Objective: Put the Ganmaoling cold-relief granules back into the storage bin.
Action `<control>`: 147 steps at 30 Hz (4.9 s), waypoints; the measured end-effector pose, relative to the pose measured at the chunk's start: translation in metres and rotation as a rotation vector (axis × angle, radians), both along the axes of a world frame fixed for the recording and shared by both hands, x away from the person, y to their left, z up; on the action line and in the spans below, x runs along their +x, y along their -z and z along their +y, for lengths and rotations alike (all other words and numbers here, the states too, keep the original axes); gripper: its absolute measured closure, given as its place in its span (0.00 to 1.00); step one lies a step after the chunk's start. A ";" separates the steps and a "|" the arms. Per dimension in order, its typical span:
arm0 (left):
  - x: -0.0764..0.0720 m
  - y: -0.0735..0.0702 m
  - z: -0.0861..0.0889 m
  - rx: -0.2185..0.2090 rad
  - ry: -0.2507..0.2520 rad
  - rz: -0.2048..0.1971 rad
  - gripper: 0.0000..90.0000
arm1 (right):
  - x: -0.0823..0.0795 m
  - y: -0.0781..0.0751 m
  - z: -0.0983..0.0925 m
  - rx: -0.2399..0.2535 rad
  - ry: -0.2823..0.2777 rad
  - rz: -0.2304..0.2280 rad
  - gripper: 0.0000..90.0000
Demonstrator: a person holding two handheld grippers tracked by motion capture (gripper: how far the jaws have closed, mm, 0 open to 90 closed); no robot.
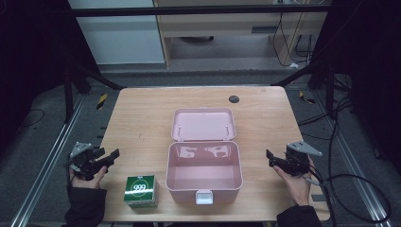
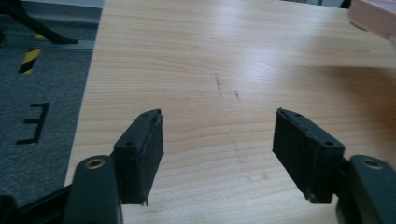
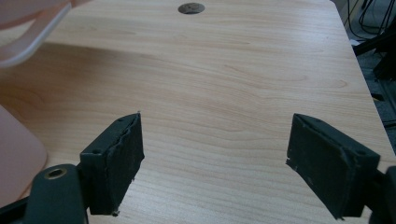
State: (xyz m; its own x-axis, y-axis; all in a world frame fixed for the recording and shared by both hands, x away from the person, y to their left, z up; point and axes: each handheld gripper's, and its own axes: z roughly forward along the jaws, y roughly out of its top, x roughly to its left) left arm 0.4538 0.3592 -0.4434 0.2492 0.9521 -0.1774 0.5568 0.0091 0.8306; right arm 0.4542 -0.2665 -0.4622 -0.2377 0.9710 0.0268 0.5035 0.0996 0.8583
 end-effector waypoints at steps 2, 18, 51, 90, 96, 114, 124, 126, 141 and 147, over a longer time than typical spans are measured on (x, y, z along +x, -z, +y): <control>0.000 -0.003 -0.001 0.004 0.048 0.002 0.39 | 0.001 0.001 0.001 -0.022 0.002 0.011 0.21; -0.004 -0.034 -0.022 0.049 0.444 0.034 0.40 | 0.000 0.008 -0.006 -0.035 0.012 0.049 0.20; -0.016 -0.079 -0.061 0.402 0.969 0.156 0.23 | 0.000 0.012 -0.006 -0.071 -0.025 0.048 0.15; -0.019 -0.042 -0.106 0.605 1.170 0.275 0.04 | 0.002 0.016 -0.007 -0.085 -0.053 0.085 0.08; -0.020 -0.032 -0.108 0.597 1.169 0.270 0.04 | 0.002 0.016 -0.008 -0.085 -0.051 0.083 0.07; -0.018 -0.003 -0.111 0.578 1.189 0.285 0.07 | 0.003 0.019 -0.006 -0.085 -0.058 0.108 0.06; -0.017 0.001 -0.112 0.585 1.201 0.286 0.12 | 0.004 0.020 -0.006 -0.091 -0.066 0.112 0.06; -0.016 -0.001 -0.111 0.588 1.208 0.288 0.14 | 0.004 0.020 -0.006 -0.091 -0.065 0.113 0.06; -0.016 -0.044 -0.107 0.593 1.168 0.239 0.15 | 0.004 0.021 -0.007 -0.092 -0.066 0.111 0.06; -0.011 -0.068 -0.107 0.591 1.155 0.232 0.15 | 0.005 0.021 -0.007 -0.096 -0.068 0.114 0.06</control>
